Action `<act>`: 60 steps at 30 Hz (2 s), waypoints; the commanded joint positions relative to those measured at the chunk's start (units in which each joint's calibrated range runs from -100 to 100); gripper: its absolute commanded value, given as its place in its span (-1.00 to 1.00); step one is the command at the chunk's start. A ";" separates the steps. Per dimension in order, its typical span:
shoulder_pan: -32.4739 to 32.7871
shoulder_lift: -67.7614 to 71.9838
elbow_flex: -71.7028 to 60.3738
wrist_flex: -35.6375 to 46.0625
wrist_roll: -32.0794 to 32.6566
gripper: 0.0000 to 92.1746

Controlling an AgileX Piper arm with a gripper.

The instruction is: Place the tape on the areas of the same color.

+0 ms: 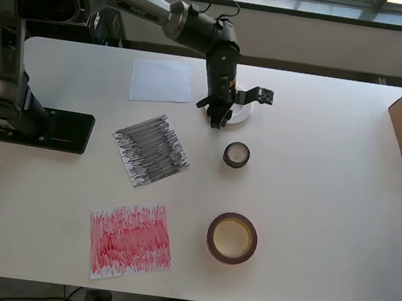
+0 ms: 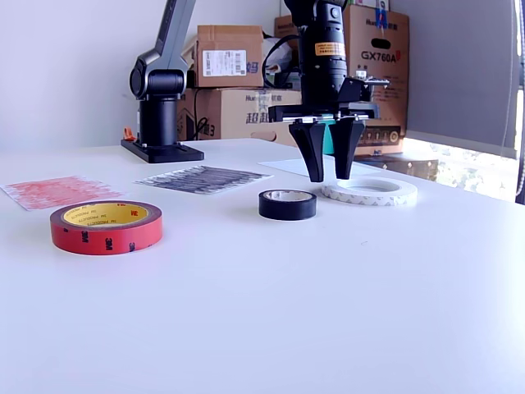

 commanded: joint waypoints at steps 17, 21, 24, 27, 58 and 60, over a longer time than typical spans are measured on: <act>0.72 0.53 0.49 0.05 -0.28 0.01; 0.41 2.30 -0.14 0.05 -0.20 0.01; 0.09 2.96 -0.23 0.05 -0.20 0.01; 0.01 3.24 -0.23 0.05 -0.20 0.01; 1.75 -9.39 2.67 1.07 -0.12 -1.00; 2.70 -12.85 5.13 1.07 -0.28 -1.00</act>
